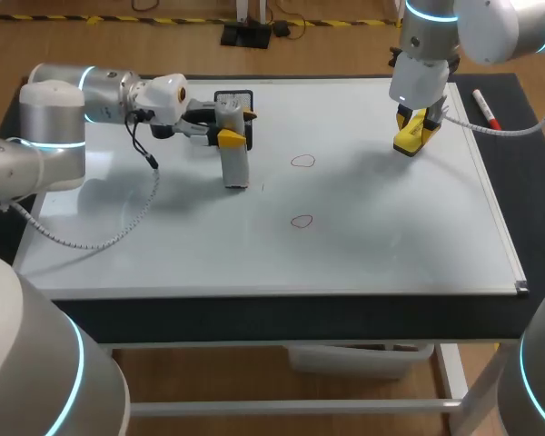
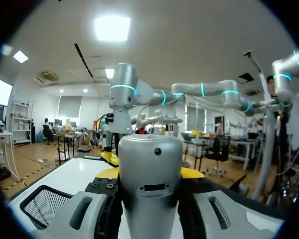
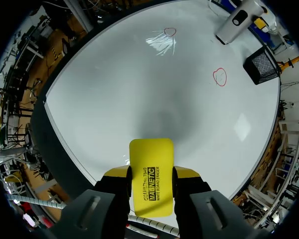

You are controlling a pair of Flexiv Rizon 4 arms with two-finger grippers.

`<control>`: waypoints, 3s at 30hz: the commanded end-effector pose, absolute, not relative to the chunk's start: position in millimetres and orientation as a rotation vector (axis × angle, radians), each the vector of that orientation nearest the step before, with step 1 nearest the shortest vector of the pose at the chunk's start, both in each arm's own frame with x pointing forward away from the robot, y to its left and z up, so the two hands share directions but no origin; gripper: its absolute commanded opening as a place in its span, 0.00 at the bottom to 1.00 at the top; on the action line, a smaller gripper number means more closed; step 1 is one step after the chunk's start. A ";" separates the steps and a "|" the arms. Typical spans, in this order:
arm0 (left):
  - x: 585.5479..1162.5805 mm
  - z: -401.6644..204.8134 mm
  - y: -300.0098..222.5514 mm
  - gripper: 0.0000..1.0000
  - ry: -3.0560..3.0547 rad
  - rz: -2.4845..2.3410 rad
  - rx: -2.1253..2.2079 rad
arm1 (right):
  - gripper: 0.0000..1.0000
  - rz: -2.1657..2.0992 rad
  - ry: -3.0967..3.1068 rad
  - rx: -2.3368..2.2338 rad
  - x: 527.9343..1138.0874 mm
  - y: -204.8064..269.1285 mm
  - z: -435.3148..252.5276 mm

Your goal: Pick up the inspection probe, press it on each red-marked spot on the whiteboard one by one, put down the probe, pick up the eraser, and wipe off all the red marks.

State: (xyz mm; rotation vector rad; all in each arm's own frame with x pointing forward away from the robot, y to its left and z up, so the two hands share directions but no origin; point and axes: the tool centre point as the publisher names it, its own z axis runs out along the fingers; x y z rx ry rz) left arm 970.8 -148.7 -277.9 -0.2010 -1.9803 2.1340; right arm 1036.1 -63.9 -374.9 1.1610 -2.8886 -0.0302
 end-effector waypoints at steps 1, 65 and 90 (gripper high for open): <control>973.0 -278.6 -149.1 0.00 -1.977 2.128 -0.208 | 0.00 -0.025 -2.883 1.162 1037.7 -64.0 -373.9; 1029.2 -227.4 -14.9 0.00 -2.159 2.327 0.026 | 0.00 -0.025 -2.883 1.162 1037.7 -64.0 -373.9; 1051.5 -227.9 33.0 0.00 -2.267 2.334 0.153 | 0.00 -0.025 -2.883 1.162 1037.7 -64.0 -373.9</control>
